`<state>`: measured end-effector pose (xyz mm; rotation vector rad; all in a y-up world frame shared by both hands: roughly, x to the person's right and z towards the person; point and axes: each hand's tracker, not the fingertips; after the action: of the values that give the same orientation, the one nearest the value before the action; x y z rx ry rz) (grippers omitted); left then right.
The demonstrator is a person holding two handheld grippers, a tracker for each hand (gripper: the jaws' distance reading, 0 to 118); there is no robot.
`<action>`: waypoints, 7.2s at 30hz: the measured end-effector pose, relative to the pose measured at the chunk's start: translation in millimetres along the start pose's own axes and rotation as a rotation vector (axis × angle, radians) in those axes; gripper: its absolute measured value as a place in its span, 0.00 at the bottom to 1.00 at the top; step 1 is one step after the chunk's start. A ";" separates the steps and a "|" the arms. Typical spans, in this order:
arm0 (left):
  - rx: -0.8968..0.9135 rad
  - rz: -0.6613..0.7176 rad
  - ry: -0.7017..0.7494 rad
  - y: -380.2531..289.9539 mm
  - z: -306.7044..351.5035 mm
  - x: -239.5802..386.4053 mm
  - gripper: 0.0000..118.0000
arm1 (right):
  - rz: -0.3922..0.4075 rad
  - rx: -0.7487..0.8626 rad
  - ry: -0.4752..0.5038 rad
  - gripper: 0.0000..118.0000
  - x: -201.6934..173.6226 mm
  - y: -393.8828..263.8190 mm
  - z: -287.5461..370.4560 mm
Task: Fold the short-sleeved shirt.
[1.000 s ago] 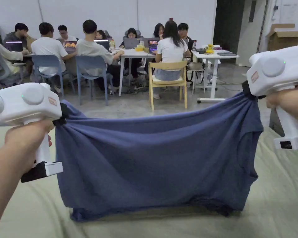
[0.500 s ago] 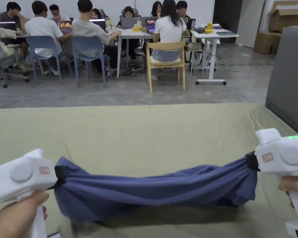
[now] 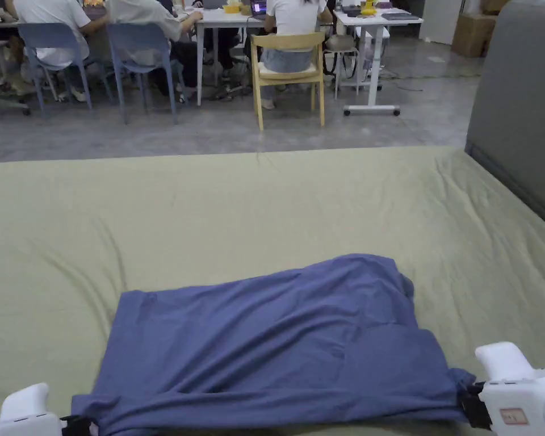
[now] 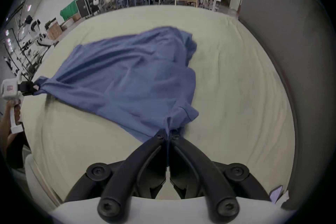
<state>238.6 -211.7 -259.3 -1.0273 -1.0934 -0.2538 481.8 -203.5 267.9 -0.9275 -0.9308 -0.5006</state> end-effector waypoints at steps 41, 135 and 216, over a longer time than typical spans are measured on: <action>0.053 -0.007 0.123 -103.7 32.8 8.0 0.00 | -0.106 0.226 0.006 0.03 -78.3 -47.0 44.7; 0.254 -0.016 0.139 35.6 -22.6 43.4 0.83 | -0.185 0.304 -0.044 0.31 -34.1 93.1 -9.1; -0.004 -0.093 0.047 14.0 -25.4 -20.7 0.01 | -0.134 -0.119 0.144 0.16 -4.3 13.8 -27.0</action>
<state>252.8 -230.2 -286.1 -0.9703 -1.1003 -0.3533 501.7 -219.2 250.6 -0.9271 -0.8426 -0.7343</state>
